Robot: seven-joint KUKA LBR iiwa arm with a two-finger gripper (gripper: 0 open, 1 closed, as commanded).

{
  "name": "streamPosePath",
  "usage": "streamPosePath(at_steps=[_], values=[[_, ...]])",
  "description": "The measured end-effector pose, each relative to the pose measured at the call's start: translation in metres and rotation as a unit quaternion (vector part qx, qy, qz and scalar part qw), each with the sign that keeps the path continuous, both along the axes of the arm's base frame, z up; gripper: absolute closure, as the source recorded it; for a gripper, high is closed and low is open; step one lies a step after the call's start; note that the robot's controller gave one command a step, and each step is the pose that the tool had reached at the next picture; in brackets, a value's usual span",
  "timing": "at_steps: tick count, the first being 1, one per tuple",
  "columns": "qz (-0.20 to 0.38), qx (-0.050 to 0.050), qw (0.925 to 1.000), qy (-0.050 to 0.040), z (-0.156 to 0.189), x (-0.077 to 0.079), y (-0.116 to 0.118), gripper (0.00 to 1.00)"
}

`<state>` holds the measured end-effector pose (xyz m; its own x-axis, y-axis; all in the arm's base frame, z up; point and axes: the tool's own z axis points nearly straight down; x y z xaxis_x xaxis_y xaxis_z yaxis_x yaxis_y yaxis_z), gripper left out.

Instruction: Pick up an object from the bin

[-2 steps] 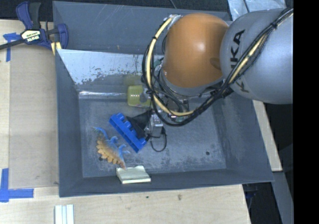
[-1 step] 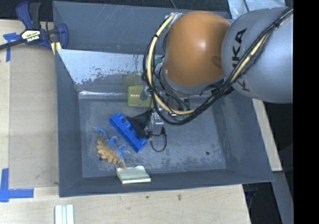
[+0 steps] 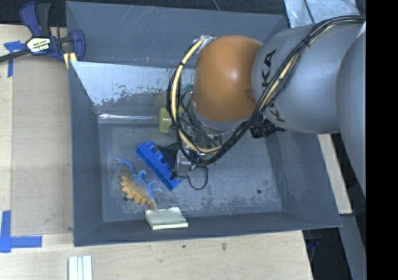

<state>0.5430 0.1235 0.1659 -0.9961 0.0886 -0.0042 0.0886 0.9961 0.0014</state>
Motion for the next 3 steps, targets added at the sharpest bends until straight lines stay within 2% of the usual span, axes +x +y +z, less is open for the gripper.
streamPosePath(at_steps=[1, 2, 3], values=[[-0.013, -0.001, 0.9999, 0.0034, -0.047, 0.0, 0.0, 0.0], [-0.085, 0.0, 0.9964, 0.0001, -0.029, 0.009, 0.003, 0.0], [-0.139, 0.001, 0.9904, -0.0009, -0.074, 0.01, 0.004, 0.0]])
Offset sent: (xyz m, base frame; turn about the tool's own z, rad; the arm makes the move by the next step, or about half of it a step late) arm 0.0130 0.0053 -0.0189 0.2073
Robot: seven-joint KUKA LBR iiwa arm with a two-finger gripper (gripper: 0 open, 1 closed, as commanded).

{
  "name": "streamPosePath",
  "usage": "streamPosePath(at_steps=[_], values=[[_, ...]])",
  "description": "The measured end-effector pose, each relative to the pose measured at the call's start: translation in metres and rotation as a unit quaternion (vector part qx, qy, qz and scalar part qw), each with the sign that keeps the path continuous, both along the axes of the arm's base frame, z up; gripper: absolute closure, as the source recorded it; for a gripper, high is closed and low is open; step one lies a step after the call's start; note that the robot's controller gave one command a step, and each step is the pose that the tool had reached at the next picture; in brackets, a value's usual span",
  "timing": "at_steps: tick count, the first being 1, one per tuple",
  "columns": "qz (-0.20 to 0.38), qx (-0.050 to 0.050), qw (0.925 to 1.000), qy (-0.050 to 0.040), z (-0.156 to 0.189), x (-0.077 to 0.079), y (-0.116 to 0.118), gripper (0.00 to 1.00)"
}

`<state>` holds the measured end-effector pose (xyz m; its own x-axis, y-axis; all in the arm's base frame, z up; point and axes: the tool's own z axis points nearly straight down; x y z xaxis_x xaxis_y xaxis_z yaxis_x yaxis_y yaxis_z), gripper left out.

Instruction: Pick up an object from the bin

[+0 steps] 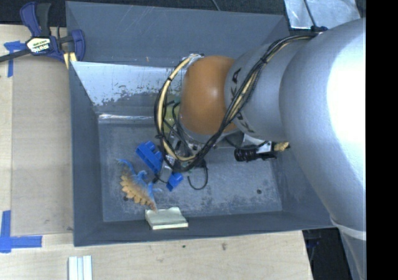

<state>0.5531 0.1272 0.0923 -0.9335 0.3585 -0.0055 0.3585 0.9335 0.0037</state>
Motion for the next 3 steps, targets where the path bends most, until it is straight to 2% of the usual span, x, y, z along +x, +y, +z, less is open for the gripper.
streamPosePath(at_steps=[1, 3], values=[[-0.058, 0.002, 0.9983, -0.0008, -0.0185, 0.0114, 0.0019, 1.0], [-0.058, 0.002, 0.9983, -0.0011, -0.0167, 0.0112, 0.0018, 1.0]])
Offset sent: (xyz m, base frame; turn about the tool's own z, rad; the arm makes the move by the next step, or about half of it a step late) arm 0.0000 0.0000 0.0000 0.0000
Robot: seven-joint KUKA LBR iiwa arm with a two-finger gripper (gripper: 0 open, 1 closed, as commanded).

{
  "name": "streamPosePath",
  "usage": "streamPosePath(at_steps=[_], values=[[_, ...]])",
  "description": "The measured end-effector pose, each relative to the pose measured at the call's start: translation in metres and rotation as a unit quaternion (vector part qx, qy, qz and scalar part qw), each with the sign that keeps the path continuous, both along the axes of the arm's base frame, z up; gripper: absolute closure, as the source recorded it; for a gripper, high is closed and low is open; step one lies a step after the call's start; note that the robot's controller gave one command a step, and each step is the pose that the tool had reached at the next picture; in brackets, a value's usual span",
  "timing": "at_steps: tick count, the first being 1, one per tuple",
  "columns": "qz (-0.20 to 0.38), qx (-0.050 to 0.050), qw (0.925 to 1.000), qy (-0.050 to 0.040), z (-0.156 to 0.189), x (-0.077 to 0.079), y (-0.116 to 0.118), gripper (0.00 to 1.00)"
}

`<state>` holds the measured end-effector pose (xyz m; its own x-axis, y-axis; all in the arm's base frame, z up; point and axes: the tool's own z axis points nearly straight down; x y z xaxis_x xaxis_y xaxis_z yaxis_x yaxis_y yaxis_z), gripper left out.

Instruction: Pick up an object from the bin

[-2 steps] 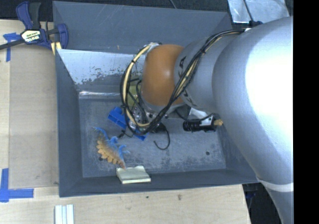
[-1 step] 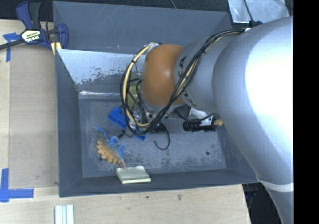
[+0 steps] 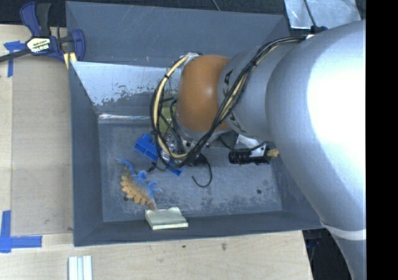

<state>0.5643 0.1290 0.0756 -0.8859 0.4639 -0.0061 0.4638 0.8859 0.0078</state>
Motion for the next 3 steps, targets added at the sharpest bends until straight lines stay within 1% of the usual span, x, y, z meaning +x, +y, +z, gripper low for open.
streamPosePath(at_steps=[1, 2, 3], values=[[0.0, 0.0, 1.0, 0.0004, 0.011, 0.0, -0.001, 1.0], [0.0, 0.0, 1.0, -0.0012, 0.021, 0.0, -0.001, 1.0], [0.0, -0.001, 1.0, 0.0012, 0.03, -0.001, -0.002, 1.0]])
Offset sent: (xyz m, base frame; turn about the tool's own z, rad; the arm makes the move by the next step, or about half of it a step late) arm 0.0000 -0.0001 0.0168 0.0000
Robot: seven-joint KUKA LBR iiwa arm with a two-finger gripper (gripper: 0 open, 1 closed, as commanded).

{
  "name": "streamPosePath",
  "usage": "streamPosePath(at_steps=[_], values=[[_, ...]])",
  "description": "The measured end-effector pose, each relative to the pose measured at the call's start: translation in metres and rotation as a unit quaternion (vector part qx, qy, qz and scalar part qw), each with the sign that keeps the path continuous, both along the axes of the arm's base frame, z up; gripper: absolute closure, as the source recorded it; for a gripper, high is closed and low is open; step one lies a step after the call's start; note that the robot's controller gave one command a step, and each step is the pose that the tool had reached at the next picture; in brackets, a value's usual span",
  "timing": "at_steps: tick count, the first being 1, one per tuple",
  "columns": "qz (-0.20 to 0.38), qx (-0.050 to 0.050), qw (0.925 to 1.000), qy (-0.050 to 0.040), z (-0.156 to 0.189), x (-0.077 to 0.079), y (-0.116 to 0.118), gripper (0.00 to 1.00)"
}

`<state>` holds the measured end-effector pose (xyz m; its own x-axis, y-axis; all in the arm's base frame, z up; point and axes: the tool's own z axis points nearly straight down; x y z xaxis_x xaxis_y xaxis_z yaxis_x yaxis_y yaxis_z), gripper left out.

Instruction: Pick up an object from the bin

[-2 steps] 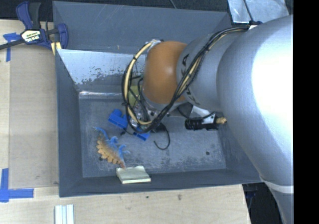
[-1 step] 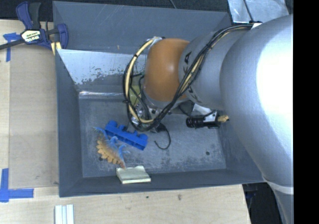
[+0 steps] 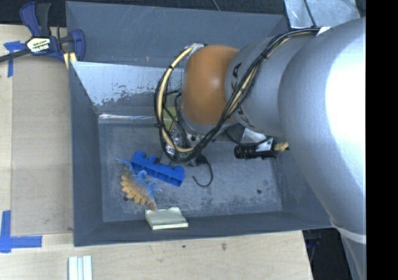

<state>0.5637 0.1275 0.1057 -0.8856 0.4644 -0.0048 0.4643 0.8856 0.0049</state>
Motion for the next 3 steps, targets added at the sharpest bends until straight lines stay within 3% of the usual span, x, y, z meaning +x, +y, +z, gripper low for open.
streamPosePath(at_steps=[3], values=[[0.001, 0.0, 1.0, -0.0006, 0.05, 0.0, -0.001, 1.0]])
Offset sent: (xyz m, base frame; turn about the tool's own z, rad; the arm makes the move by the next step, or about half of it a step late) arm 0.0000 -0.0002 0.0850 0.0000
